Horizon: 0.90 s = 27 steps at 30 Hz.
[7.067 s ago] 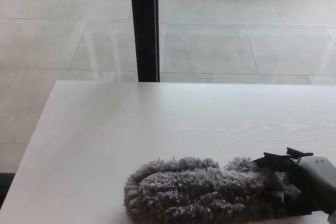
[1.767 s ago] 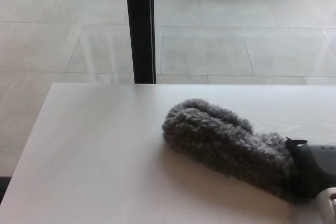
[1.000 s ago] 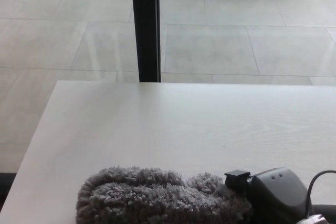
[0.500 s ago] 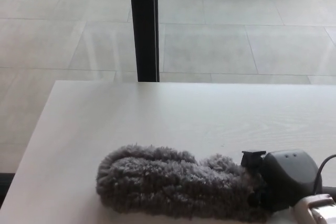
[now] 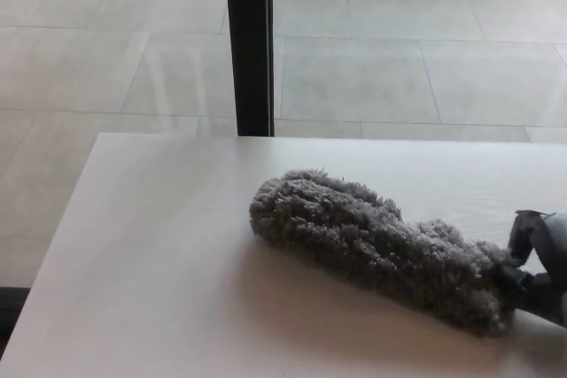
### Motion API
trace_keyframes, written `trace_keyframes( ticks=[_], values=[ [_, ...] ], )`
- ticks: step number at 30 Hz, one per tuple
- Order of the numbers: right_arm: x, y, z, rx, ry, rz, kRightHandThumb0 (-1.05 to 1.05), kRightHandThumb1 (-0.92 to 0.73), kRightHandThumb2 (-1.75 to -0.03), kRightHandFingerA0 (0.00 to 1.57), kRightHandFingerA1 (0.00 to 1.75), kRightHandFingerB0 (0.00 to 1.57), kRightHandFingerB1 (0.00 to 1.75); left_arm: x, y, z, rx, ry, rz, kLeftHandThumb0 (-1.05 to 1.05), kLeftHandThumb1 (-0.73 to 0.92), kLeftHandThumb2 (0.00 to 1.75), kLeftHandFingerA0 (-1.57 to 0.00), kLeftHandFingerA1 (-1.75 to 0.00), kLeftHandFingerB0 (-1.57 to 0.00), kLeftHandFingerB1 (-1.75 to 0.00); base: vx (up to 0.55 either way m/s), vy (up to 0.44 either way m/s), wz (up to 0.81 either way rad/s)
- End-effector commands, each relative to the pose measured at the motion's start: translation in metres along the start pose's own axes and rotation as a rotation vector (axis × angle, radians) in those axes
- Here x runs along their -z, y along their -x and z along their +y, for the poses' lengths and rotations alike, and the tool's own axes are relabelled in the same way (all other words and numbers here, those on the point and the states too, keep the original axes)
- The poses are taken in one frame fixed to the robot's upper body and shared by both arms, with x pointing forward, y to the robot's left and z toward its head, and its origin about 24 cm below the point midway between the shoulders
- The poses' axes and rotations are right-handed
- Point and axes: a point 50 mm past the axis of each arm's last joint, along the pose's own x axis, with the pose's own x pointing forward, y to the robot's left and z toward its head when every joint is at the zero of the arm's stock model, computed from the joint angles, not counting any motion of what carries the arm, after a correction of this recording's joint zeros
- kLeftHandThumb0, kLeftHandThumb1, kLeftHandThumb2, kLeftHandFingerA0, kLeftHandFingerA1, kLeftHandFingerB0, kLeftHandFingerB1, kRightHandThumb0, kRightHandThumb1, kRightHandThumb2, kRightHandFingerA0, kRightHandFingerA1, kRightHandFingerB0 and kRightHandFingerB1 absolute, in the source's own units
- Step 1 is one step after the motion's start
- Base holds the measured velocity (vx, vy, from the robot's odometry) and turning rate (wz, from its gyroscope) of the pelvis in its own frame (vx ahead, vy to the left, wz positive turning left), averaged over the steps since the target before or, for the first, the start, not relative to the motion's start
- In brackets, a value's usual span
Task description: The robot uses its right hand to pick up the duster kept in the middle of the desk and use it to wipe the desk by swiping its surface twice
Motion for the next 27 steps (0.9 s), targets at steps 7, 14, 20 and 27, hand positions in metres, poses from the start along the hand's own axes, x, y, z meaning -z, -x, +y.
trace_keyframes(
  ticks=[7, 14, 20, 27],
  values=[
    [0.084, 0.023, 0.010, -0.127, 0.022, 0.431, -0.37, -0.54, -0.97, 1.15, 1.31, 0.87, 1.05, 0.004, 0.002, 0.005, -0.022, 0.002, 0.000, -0.63, 0.39, 0.82, -0.85, -0.77, -0.77, -0.64, 0.00, 0.000, 0.00],
    [0.094, 0.031, 0.014, -0.148, 0.041, 0.480, -0.39, -0.72, -0.64, 0.80, 1.68, 0.70, 1.29, 0.006, 0.003, 0.006, -0.022, -0.002, -0.003, -0.55, 0.45, 0.56, -0.92, -0.78, -0.78, -0.53, 0.00, 0.000, 0.00],
    [0.086, 0.031, 0.018, -0.125, 0.013, 0.440, -0.43, -0.52, -0.94, 1.15, 1.35, 0.83, 1.14, 0.006, 0.003, 0.005, -0.006, -0.012, 0.004, -0.53, 0.48, 0.55, -0.88, -0.69, -0.81, -0.52, 0.00, 0.000, 0.00],
    [0.064, 0.033, 0.029, -0.060, -0.083, 0.349, -0.41, -0.50, -0.92, 1.18, 1.36, 0.85, 1.12, 0.005, 0.002, 0.007, -0.015, 0.010, 0.006, -0.53, 0.45, 0.57, -0.94, -0.79, -0.79, -0.53, 0.00, 0.000, 0.00]
  ],
)
